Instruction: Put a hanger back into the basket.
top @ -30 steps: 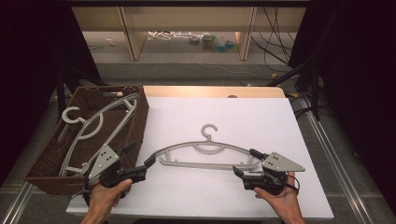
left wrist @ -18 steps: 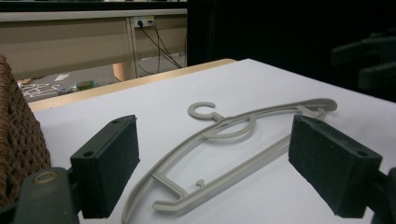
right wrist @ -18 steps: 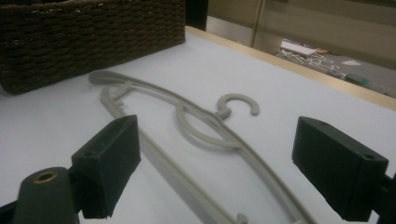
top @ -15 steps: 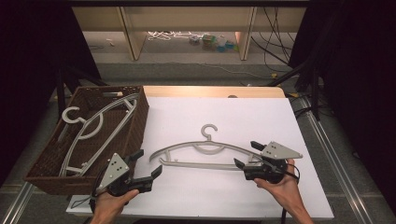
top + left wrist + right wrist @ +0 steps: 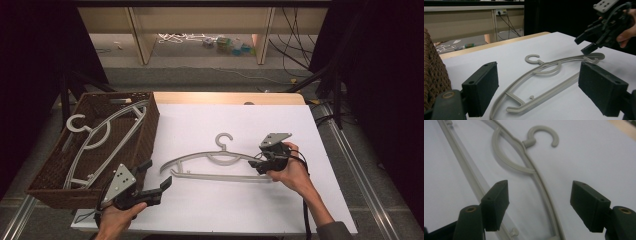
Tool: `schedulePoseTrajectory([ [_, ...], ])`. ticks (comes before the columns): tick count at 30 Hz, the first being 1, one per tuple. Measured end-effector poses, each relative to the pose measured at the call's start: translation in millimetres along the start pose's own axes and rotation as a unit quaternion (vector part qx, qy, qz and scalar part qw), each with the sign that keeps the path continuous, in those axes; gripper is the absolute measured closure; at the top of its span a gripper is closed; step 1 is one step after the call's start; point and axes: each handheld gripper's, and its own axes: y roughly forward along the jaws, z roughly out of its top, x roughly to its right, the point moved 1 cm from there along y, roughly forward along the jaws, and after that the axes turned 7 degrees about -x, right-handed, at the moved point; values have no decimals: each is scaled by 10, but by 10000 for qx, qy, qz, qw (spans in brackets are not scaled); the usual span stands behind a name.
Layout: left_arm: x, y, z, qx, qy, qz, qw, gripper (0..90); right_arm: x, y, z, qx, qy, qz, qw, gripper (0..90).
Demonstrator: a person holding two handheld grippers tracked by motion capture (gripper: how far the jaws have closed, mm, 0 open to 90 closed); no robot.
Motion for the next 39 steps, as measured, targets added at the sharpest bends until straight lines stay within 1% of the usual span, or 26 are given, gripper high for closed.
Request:
schedulePoseTrajectory([
  [1, 2, 0, 0, -5, -6, -8, 10000, 162, 20, 46, 22, -16, -41, 10, 10000, 370],
  [2, 3, 1, 2, 2, -28, -16, 10000, 163, 24, 83, 36, -121, -33, 48, 9999, 379],
  [3, 4, 2, 5, 15, -40, -34, 10000, 163, 44, 118, 51, -239, -115, 48, 9996, 398],
  [4, 8, 3, 6, 18, -46, -50, 10000, 164, 61, 141, 59, -406, -133, 117, 9990, 409],
  [6, 17, 7, 3, -20, 2, -81, 10000, 164, 123, 193, 67, -553, -151, 202, 9982, 433],
  [7, 17, 19, -1, 21, -3, -135, 9999, 164, 144, 216, 70, -641, -165, 228, 9975, 449],
  [10, 20, 19, 4, -35, 17, -121, 9999, 164, 200, 279, 86, -755, -224, 283, 9965, 488],
  [12, 23, 23, 2, -60, 19, -128, 9999, 164, 211, 329, 96, -803, -209, 356, 9959, 508],
  [13, 24, 25, 4, -52, 5, -134, 9999, 165, 226, 355, 102, -834, -276, 384, 9954, 518],
  [14, 25, 26, 5, -41, -6, -137, 9999, 165, 223, 379, 106, -900, -262, 411, 9947, 531],
  [16, 23, 26, 3, -74, 36, -151, 9999, 165, 226, 439, 111, -956, -298, 444, 9940, 556],
  [18, 26, 22, 4, -64, 8, -148, 9999, 165, 241, 479, 120, -1086, -364, 511, 9921, 609],
  [19, 25, 22, 4, -43, -4, -147, 9999, 165, 253, 499, 125, -1099, -380, 499, 9920, 627],
  [21, 19, 24, 2, -43, -2, -143, 9999, 165, 266, 515, 141, -1218, -376, 551, 9903, 659],
  [23, 13, 25, 2, -40, -30, -142, 9999, 165, 261, 534, 152, -1246, -356, 590, 9898, 670],
  [24, 13, 24, 4, -35, -17, -145, 9999, 165, 266, 533, 161, -1284, -347, 659, 9889, 673],
  [27, 23, 25, 3, -56, -1, -170, 9998, 166, 272, 539, 164, -1305, -313, 650, 9888, 677],
  [30, 30, 31, 4, -60, 37, -195, 9998, 168, 290, 546, 166, -1315, -272, 728, 9883, 691],
  [32, 34, 41, 0, -78, 62, -220, 9997, 168, 295, 547, 181, -1371, -333, 722, 9874, 708],
  [36, 31, 46, 2, -58, 61, -252, 9996, 169, 276, 566, 245, -1600, -520, 672, 9834, 727],
  [38, 28, 42, 1, -109, 55, -228, 9997, 169, 266, 571, 269, -1686, -615, 648, 9816, 735],
  [39, 28, 43, 2, -99, 39, -223, 9997, 169, 262, 576, 275, -1704, -624, 627, 9814, 736],
])
